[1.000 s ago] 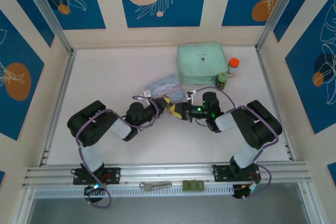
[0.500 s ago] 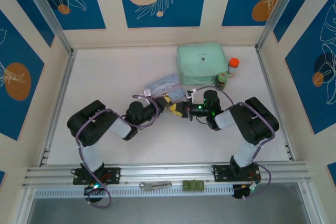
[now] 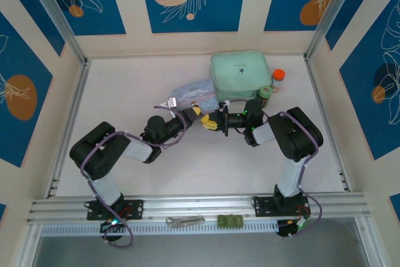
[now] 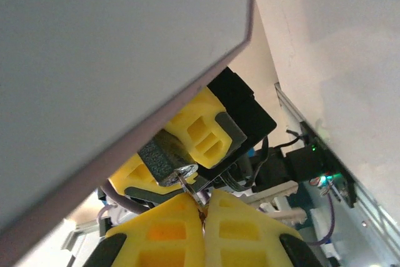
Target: Unlock a padlock with a key
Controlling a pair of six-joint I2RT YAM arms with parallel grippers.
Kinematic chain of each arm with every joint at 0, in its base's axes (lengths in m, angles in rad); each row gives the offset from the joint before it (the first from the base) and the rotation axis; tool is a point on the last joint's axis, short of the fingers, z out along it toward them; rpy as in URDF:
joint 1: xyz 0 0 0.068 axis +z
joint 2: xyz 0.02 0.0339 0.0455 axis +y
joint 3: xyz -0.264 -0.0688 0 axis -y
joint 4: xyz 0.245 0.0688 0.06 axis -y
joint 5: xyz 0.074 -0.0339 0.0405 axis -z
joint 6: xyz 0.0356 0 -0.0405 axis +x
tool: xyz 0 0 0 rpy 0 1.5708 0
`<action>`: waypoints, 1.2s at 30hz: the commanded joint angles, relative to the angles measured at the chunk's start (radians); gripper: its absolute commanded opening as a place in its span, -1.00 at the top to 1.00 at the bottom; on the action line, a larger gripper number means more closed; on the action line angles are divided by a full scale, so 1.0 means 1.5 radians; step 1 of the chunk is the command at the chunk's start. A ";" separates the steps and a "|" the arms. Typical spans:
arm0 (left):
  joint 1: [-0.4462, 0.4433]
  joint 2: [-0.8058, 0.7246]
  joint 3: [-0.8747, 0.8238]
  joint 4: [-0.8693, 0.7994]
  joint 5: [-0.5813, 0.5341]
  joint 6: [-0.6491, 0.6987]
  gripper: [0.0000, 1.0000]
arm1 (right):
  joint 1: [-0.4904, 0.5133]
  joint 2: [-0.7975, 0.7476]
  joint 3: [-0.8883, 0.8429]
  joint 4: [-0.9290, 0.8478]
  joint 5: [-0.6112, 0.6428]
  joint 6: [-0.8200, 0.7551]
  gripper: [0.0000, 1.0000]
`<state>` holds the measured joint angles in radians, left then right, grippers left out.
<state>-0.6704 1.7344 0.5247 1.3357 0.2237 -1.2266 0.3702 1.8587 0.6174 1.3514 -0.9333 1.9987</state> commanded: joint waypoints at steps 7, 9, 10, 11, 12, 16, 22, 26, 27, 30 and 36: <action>-0.022 -0.010 0.015 0.048 0.079 0.016 1.00 | -0.008 0.008 0.009 0.033 0.055 0.020 0.92; -0.022 -0.011 0.012 0.048 0.069 0.013 1.00 | -0.008 0.005 0.007 0.032 0.064 -0.013 0.71; -0.022 -0.013 0.009 0.048 0.062 0.013 1.00 | -0.009 0.001 0.006 0.025 0.067 -0.030 0.62; -0.021 -0.014 0.005 0.048 0.054 0.012 1.00 | -0.011 -0.006 0.003 0.008 0.069 -0.054 0.52; -0.021 -0.015 0.000 0.048 0.045 0.012 1.00 | -0.013 -0.015 0.001 -0.017 0.067 -0.084 0.43; -0.021 -0.004 -0.013 0.048 0.009 0.004 1.00 | -0.021 -0.081 -0.010 -0.185 0.070 -0.233 0.14; -0.021 0.030 -0.016 0.044 -0.038 -0.004 1.00 | -0.021 -0.237 0.016 -0.594 0.126 -0.511 -0.01; -0.021 0.062 -0.007 0.033 -0.054 0.004 1.00 | -0.023 -0.297 0.038 -0.776 0.182 -0.626 -0.02; -0.021 0.068 -0.005 0.033 -0.055 0.005 1.00 | -0.023 -0.301 0.036 -0.787 0.186 -0.633 -0.02; -0.021 0.074 0.002 0.010 -0.057 0.019 1.00 | -0.024 -0.300 0.026 -0.788 0.187 -0.637 -0.02; -0.027 0.013 -0.002 -0.145 -0.084 0.094 1.00 | -0.004 -0.310 0.031 -0.822 0.219 -0.688 -0.01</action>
<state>-0.7010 1.8194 0.5041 1.1988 0.1356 -1.1637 0.3450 1.4109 0.6540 0.2173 -0.6460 1.0603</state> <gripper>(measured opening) 0.095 0.507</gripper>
